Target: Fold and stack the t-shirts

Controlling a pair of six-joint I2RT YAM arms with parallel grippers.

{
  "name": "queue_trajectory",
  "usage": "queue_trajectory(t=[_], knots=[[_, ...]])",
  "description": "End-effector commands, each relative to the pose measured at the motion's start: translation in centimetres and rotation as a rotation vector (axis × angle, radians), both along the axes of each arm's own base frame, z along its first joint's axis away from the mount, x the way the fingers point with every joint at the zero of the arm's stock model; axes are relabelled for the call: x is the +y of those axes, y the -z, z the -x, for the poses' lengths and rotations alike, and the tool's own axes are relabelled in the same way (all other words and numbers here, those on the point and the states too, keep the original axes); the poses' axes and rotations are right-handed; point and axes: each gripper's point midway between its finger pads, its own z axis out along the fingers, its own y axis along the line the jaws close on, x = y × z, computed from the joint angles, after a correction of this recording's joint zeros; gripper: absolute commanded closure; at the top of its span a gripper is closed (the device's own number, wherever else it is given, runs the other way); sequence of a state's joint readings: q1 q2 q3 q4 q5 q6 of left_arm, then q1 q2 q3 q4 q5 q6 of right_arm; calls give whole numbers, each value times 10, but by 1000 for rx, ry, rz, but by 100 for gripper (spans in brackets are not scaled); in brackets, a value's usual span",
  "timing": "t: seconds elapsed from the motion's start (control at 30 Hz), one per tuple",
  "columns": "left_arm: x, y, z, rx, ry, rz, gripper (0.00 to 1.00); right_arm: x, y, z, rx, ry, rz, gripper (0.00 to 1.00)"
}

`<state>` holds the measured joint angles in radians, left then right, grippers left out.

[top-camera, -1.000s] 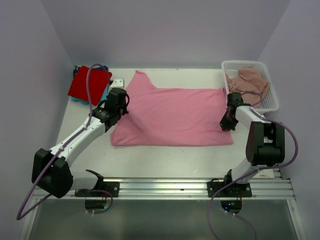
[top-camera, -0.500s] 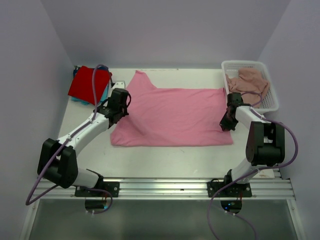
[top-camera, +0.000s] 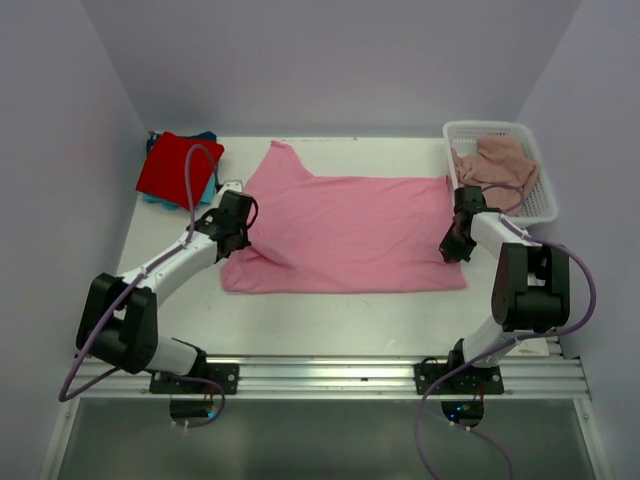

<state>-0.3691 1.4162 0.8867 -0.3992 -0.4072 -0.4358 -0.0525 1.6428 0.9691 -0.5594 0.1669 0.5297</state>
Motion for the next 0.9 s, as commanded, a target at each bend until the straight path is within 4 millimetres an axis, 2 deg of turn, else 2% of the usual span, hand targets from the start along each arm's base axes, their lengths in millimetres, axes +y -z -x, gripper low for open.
queue_trajectory(t=[0.0,0.03,0.07,0.1,0.2,0.3,0.33,0.37,0.43,0.47,0.6,0.7,0.87], knots=[[1,5,-5,-8,-27,26,88,-3,-2,-3,-19,-2,20,100],[1,7,-6,-1,-35,25,51,-3,-3,-3,-21,-2,20,100],[1,9,-6,9,-40,23,29,-3,-3,-3,-19,0,22,100],[2,9,-6,10,-48,25,0,-3,-3,-2,-19,-2,20,100],[1,-3,-6,-33,-57,52,0,-3,-3,-3,-21,-1,23,100],[-3,-32,-4,-112,-44,109,0,-2,-2,-3,-21,-4,19,100],[-9,-49,-1,-154,-17,154,0,-2,-2,-4,-24,-4,20,100],[-12,-57,1,-173,-1,174,0,-2,-1,-2,-18,-3,19,100],[-25,-68,11,-190,64,232,0,-2,-1,-4,-24,-5,17,100],[-30,-67,15,-181,91,253,0,-1,-2,-5,-28,-10,11,100],[-49,-44,38,-100,176,327,0,-1,-9,-7,-61,-15,17,100],[-61,-10,61,-35,211,395,0,-3,-20,-11,-107,-7,30,100],[-62,22,73,16,207,404,0,-4,-19,-8,-85,-5,34,100]])
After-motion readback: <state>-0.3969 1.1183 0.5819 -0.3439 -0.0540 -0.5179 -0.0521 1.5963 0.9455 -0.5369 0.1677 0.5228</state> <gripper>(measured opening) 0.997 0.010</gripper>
